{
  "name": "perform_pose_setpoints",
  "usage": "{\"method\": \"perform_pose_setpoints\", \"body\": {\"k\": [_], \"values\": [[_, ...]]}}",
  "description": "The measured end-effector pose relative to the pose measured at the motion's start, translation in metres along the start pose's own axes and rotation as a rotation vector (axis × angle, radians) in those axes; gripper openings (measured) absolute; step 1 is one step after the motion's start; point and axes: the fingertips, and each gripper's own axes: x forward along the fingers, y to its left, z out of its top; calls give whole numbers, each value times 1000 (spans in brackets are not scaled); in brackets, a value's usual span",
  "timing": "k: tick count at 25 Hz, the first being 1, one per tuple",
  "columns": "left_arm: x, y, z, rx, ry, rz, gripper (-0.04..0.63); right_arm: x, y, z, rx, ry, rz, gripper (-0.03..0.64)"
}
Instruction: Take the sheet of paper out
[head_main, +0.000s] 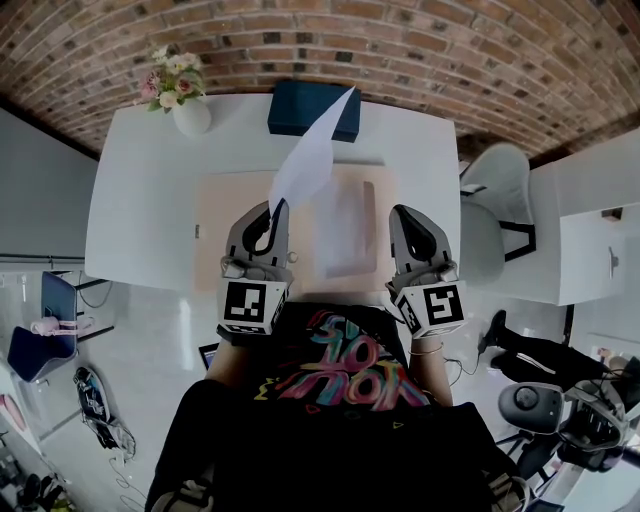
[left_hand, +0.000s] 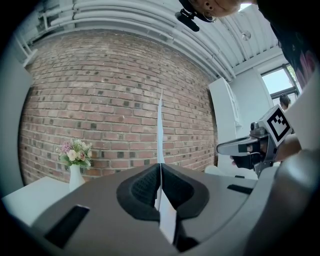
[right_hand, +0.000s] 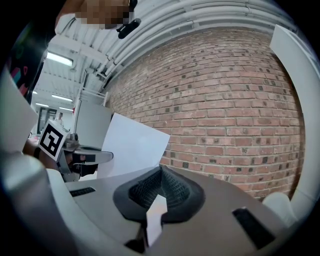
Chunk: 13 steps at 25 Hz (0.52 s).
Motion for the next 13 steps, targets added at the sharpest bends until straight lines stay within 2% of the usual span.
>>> {"method": "perform_pose_setpoints", "body": {"k": [13], "values": [[2,-1,0,2,4,-12,23,-2,0,-2,-18,19,8,17]]}}
